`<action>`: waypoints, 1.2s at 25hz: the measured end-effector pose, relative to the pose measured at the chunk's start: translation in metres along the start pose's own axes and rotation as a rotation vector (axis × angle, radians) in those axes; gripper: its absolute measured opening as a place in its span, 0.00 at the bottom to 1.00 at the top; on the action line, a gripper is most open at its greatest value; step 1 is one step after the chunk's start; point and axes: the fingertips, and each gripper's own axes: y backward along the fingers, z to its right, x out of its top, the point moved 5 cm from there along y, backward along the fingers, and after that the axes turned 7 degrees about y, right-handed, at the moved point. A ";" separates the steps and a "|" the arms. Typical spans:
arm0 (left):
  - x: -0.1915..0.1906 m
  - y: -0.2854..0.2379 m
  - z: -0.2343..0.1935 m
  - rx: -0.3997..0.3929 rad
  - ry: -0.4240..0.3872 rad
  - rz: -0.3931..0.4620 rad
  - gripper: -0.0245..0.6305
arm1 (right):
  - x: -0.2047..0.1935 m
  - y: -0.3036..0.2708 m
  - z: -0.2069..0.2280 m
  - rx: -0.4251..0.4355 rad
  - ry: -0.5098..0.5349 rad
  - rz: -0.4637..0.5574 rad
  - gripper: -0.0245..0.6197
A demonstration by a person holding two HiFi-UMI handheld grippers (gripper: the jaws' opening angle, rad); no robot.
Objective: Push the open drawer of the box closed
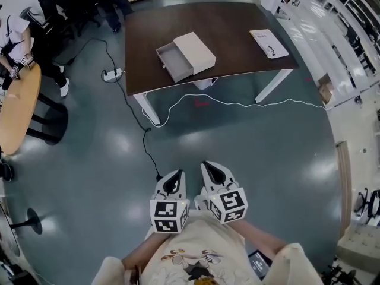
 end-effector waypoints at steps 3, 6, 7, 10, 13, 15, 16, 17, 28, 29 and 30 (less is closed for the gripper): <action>0.003 0.004 -0.005 -0.010 0.000 -0.005 0.05 | 0.004 -0.003 -0.001 -0.013 -0.007 -0.003 0.05; 0.005 0.005 -0.015 -0.013 0.016 -0.005 0.05 | 0.010 -0.009 -0.003 -0.026 0.012 -0.003 0.05; 0.005 0.005 -0.018 -0.016 0.023 -0.005 0.05 | 0.011 -0.012 -0.004 -0.031 0.017 -0.006 0.05; 0.006 0.002 -0.029 -0.035 0.037 -0.012 0.04 | 0.014 -0.021 -0.008 -0.048 0.024 -0.023 0.05; 0.010 0.000 -0.044 -0.053 0.049 -0.013 0.05 | 0.014 -0.033 -0.013 -0.061 0.032 -0.044 0.05; 0.014 0.003 -0.056 -0.057 0.050 -0.007 0.05 | 0.014 -0.040 -0.017 -0.064 0.040 -0.055 0.05; 0.017 0.004 -0.063 -0.056 0.049 -0.004 0.05 | 0.015 -0.044 -0.020 -0.065 0.044 -0.057 0.05; 0.019 0.006 -0.069 -0.054 0.048 -0.002 0.04 | 0.017 -0.049 -0.022 -0.065 0.047 -0.057 0.05; 0.033 0.015 -0.131 -0.010 0.086 0.001 0.05 | 0.039 -0.102 -0.052 -0.040 0.045 -0.047 0.05; 0.035 0.013 -0.134 -0.010 0.086 0.000 0.04 | 0.041 -0.105 -0.052 -0.037 0.048 -0.047 0.05; 0.036 0.012 -0.136 -0.008 0.088 -0.002 0.04 | 0.042 -0.109 -0.052 -0.035 0.050 -0.047 0.05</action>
